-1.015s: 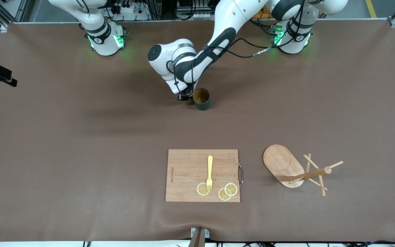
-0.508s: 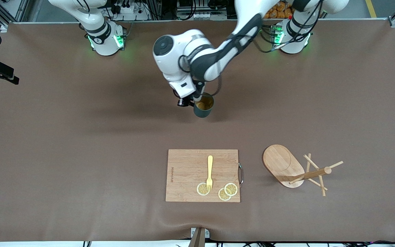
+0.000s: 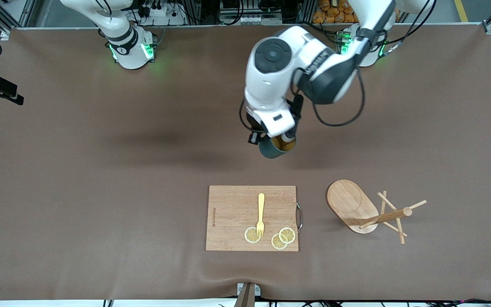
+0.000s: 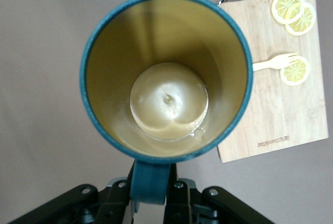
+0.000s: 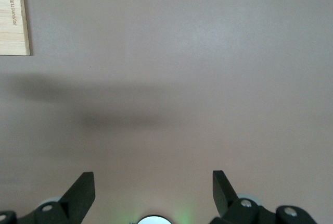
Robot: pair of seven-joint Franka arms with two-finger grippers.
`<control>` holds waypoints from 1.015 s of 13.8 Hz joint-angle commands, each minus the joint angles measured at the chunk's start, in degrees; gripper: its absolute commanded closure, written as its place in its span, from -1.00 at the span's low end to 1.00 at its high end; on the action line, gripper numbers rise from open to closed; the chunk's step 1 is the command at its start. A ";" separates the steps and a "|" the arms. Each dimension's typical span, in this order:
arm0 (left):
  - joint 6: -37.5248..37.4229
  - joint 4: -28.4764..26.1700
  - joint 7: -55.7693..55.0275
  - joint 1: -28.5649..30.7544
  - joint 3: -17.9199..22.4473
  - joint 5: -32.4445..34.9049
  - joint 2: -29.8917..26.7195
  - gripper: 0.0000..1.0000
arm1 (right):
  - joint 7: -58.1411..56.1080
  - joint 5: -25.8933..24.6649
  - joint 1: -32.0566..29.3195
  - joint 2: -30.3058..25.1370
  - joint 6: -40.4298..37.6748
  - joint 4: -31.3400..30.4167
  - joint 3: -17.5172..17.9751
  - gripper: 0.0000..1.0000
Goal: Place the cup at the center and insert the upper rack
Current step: 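Lift the mug off the table with the left gripper, then carry the mug to the wooden mug tree, tilting its opening sideways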
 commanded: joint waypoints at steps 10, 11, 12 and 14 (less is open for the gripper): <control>-2.34 -1.94 24.43 15.34 -0.48 -18.21 -4.32 1.00 | 1.26 -3.35 0.17 -2.35 -4.19 -0.28 0.29 -1.00; -3.05 -1.94 26.54 16.48 -0.48 -20.14 -4.32 1.00 | 1.26 -3.35 0.17 -2.34 -4.53 -0.36 0.29 -1.00; -3.32 -1.94 28.56 17.62 -0.48 -21.98 -4.32 1.00 | 1.26 -3.27 0.17 -2.34 -4.63 -0.28 0.29 -1.00; -4.63 -1.94 31.21 20.08 -0.48 -24.71 -4.23 1.00 | 1.35 -2.56 0.25 -2.00 -4.19 -0.36 0.21 -1.00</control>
